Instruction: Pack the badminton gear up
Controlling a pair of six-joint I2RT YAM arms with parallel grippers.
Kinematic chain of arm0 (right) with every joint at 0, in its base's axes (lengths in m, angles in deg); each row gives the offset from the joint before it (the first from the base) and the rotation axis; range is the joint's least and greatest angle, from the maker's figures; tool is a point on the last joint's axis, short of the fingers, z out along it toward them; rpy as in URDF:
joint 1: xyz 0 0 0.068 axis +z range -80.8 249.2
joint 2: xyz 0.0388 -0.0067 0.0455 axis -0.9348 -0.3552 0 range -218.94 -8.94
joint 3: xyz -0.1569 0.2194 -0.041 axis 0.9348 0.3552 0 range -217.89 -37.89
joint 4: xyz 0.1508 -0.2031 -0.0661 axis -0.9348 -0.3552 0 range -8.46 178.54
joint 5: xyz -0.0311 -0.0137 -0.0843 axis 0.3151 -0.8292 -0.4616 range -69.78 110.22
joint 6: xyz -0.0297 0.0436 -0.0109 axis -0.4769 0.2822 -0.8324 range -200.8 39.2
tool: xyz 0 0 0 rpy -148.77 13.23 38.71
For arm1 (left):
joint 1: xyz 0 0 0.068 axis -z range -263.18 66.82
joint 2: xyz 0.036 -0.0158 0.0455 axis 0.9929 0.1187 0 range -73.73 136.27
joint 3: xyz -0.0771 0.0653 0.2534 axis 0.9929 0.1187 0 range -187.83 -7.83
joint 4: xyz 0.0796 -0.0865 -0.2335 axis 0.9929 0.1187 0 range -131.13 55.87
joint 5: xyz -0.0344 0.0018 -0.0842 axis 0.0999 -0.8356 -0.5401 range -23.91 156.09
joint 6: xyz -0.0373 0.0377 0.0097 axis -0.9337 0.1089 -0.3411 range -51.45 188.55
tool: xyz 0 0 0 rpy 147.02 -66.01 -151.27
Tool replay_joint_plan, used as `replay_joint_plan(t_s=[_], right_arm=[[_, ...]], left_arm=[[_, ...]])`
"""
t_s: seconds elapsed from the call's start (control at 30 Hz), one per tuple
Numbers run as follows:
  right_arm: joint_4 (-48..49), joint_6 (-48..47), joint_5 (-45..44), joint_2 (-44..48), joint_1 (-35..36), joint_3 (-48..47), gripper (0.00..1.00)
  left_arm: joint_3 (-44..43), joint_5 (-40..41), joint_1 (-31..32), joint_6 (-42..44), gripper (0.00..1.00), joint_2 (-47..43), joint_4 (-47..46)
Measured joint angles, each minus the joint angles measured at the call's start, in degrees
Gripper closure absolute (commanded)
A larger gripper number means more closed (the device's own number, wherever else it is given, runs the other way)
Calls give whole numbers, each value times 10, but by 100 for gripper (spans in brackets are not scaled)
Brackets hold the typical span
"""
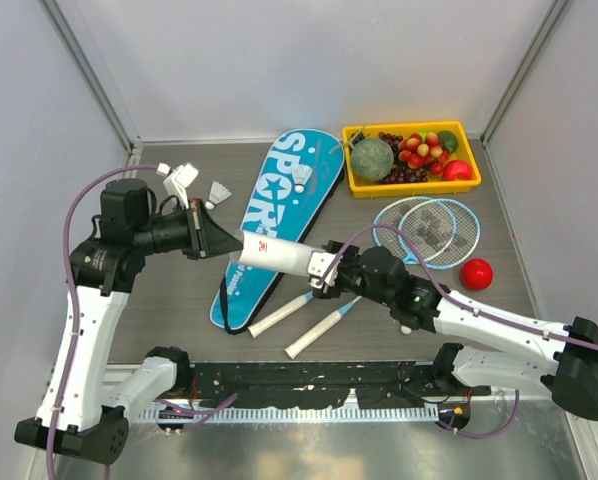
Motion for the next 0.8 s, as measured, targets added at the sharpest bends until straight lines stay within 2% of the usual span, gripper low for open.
replay_joint_plan(t_s=[0.23,0.43,0.63,0.8], right_arm=[[-9,-18,0,13,-8,19,72],[-12,-22,-1,18,-8,19,73],[-21,-11,-12,19,-9,15,73],[-26,12,-11,38,-9,13,72]], left_arm=[[-55,42,-22,30,100,1,30],[-68,88,-33,45,100,2,40],[-68,232,-43,66,100,-6,23],[-67,352,-50,92,100,31,9]])
